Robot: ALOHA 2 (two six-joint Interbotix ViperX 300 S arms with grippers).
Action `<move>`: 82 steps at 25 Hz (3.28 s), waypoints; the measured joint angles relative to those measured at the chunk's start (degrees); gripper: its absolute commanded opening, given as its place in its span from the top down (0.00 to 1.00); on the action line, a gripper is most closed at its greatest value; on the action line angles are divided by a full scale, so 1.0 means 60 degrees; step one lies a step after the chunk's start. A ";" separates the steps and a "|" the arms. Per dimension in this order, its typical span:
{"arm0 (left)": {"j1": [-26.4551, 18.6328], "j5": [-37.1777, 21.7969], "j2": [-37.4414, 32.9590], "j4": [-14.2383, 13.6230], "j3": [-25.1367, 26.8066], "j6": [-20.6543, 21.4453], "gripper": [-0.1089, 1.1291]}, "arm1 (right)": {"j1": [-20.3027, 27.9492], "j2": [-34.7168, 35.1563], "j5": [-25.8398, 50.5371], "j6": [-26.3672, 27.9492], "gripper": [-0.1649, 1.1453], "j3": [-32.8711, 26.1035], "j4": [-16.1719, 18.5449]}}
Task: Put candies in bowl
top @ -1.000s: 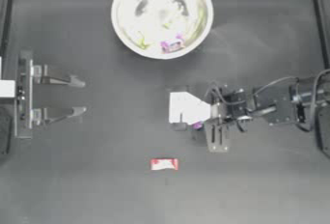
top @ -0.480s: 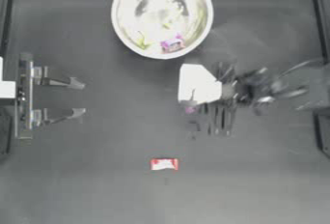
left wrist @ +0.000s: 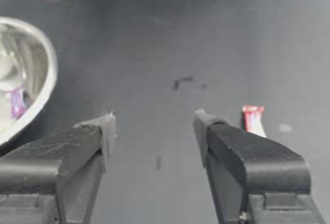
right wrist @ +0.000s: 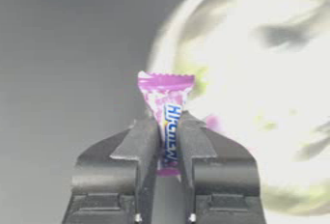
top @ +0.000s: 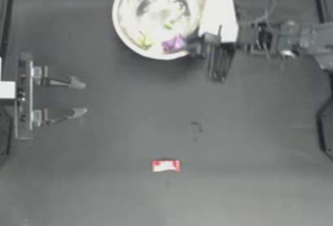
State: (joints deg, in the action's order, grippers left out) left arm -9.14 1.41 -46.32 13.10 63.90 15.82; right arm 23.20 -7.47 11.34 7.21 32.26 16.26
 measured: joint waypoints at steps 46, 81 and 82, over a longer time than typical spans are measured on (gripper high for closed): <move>0.0000 0.0000 0.0000 0.0249 0.0029 0.0000 0.20 | 0.0527 0.0352 -0.1787 0.0044 0.12 -0.0249 0.0791; 0.0029 -0.2988 0.1904 0.0249 -0.2007 -0.0029 0.17 | -0.2886 -0.5259 -0.2124 0.0059 0.12 0.4321 -0.0967; 0.0044 -0.3120 0.2300 0.0249 -0.2197 -0.0044 0.17 | -0.2886 -0.5273 -0.2139 0.0059 0.12 0.4351 -0.0967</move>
State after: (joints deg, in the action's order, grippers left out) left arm -8.88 -17.31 -32.52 14.59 50.71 15.56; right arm 5.89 -39.11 -1.49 7.56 58.36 10.46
